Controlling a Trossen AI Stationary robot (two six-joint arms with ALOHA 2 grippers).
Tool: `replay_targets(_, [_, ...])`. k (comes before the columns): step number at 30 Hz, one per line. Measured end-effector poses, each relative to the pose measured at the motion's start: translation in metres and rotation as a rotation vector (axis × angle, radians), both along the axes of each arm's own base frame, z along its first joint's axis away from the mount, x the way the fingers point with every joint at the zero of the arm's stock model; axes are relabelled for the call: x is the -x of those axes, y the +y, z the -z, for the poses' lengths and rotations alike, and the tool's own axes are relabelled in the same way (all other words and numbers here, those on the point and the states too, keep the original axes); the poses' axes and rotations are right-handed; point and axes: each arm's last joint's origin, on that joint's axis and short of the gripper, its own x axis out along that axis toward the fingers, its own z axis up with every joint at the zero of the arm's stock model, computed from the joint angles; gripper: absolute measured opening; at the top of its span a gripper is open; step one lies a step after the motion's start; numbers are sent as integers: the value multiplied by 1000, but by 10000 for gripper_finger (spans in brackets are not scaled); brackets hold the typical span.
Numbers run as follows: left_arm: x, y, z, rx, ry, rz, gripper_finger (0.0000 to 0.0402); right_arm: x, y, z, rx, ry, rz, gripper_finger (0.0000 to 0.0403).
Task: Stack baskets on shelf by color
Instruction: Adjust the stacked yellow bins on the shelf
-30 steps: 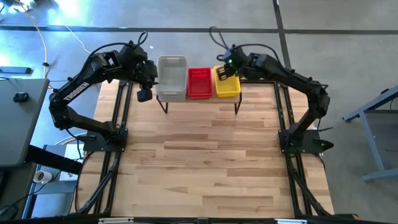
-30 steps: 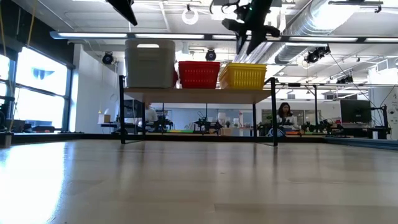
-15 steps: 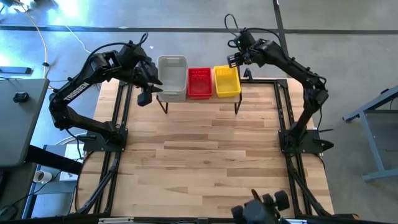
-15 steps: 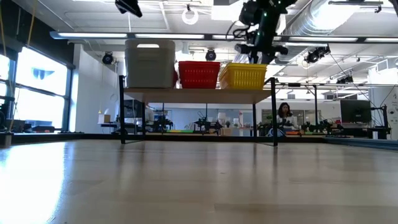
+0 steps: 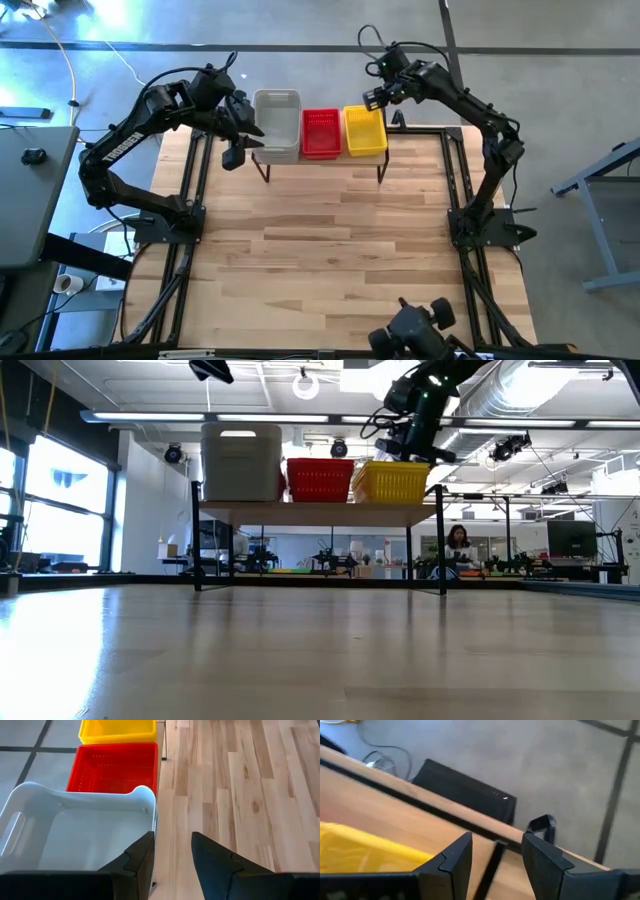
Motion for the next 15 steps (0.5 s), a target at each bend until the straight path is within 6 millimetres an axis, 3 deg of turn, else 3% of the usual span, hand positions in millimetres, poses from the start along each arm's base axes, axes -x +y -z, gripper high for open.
replay_targets(15, [0, 0, 0, 2, 1, -6, 119, -2, 9, 3, -85, -3, -23, 154])
